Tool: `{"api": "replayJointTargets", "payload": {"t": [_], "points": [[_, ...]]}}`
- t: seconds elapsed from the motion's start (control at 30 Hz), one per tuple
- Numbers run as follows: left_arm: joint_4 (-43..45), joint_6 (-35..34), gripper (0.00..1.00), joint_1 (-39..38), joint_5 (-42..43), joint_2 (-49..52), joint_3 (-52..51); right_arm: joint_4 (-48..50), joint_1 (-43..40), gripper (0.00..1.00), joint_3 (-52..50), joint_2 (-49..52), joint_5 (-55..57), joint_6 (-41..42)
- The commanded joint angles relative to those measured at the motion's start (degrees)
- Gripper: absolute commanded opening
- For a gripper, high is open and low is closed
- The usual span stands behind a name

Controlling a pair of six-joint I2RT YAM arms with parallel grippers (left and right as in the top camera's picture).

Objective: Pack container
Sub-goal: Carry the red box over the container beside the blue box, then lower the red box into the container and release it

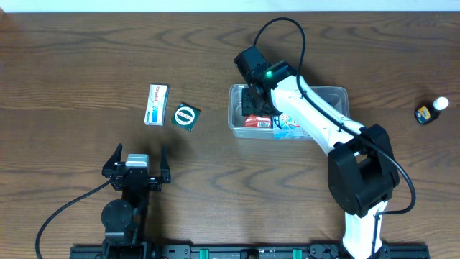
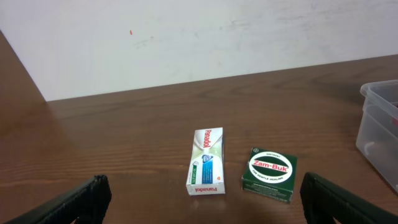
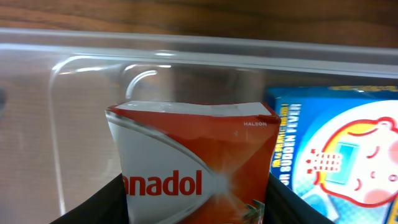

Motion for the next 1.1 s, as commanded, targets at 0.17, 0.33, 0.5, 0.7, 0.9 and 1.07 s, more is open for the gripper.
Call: {"api": "replayJointTargets", "payload": {"t": [0.17,0.33,0.5,0.7,0.9,1.07], "points": [[-2.10,0.79,0.98,0.28,-1.36,-0.35,-0.98,0.85,0.48,0.54,-1.20,0.13,3.04,-0.52],[-2.10,0.79,0.98,0.28,-1.36,-0.35,-0.98,1.68,0.48,0.54,-2.21,0.15,3.26,-0.55],[-2.10,0.79,0.98,0.28,-1.36,-0.35,-0.98,1.62,0.48,0.55,-2.36,0.17,5.42,-0.76],[-2.10,0.79,0.98,0.28,-1.36,-0.35,-0.98,1.88,0.48,0.55,-2.49,0.35,5.40,-0.74],[-2.10,0.79,0.98,0.28,-1.36,-0.35,-0.98,2.73,0.52,0.55,-2.73,0.35,5.38,-0.74],[-2.10,0.79,0.98,0.28,-1.36,-0.35,-0.98,2.69,0.52,0.56,-2.73,0.37,4.85,-0.74]]}}
